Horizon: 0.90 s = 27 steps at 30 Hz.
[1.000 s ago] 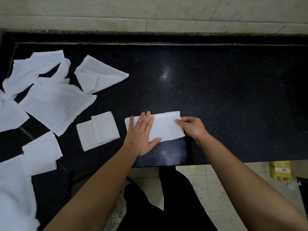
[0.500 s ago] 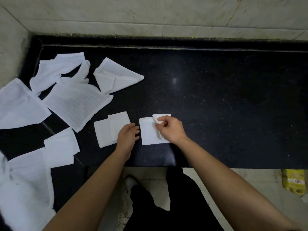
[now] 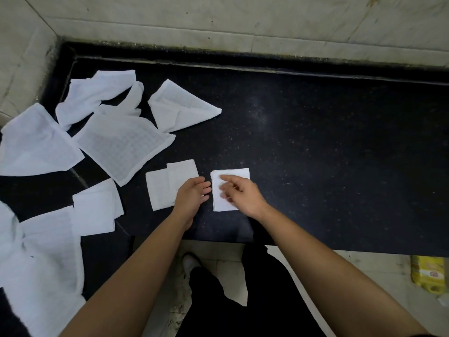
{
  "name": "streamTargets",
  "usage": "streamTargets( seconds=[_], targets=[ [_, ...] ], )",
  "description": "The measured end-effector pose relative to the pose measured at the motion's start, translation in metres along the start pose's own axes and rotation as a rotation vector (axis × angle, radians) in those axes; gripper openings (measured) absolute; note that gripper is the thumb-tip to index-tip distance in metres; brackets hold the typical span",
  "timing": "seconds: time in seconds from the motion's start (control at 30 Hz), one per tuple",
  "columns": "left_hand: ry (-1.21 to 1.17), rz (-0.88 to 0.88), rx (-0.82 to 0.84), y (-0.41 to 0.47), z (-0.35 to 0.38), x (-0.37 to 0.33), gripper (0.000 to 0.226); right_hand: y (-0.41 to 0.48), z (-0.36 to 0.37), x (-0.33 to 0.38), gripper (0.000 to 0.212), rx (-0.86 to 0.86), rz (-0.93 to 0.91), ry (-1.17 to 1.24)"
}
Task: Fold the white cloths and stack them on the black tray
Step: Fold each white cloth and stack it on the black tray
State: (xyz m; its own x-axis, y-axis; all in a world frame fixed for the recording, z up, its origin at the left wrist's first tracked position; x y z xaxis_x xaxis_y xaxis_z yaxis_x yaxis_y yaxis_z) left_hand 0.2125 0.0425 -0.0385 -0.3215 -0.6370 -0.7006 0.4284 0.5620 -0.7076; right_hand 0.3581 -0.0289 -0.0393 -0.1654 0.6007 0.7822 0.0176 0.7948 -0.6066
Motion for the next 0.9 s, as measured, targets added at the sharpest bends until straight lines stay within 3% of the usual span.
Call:
streamTargets(
  seconds=[0.1,0.17,0.23,0.33,0.43,0.8,0.9],
  targets=[
    [0.614,0.277,-0.032,-0.005,0.0,0.004,0.034,-0.019,-0.025,-0.011,0.037,-0.211,-0.173,-0.426],
    [1.093,0.501,-0.014,-0.006,0.004,0.009,0.041,-0.028,-0.038,-0.018,0.042,-0.245,-0.251,-0.785],
    [1.42,0.524,0.026,-0.002,0.009,0.014,0.053,-0.028,-0.044,-0.024,0.056,-0.113,-0.189,-1.001],
    [1.717,0.382,0.09,0.01,0.005,0.023,0.065,-0.016,-0.041,-0.035,0.072,0.036,-0.114,-1.276],
    [1.802,0.338,0.115,0.019,-0.006,0.027,0.073,-0.006,-0.043,-0.046,0.08,0.077,-0.053,-1.378],
    [1.873,0.318,0.209,0.027,-0.015,0.023,0.08,-0.003,-0.052,-0.05,0.095,0.144,0.024,-1.374],
    [1.88,0.335,0.201,0.02,-0.016,0.013,0.085,-0.016,-0.058,-0.042,0.1,0.094,0.047,-1.231]
  ],
)
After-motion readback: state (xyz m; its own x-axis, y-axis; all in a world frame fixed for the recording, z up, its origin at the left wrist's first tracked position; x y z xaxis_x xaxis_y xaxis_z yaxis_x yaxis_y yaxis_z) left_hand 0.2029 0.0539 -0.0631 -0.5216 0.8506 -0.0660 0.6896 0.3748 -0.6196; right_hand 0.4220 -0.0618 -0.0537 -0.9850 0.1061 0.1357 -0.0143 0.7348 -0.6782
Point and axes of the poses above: each hand's wrist, its own y-axis towards the middle knuckle, its own z-axis out of the palm, x = y × z, the point moved 1 cm from there along y, towards the middle knuckle, and after that the axes turned 14 degrees about x, right-handed, at the moved point
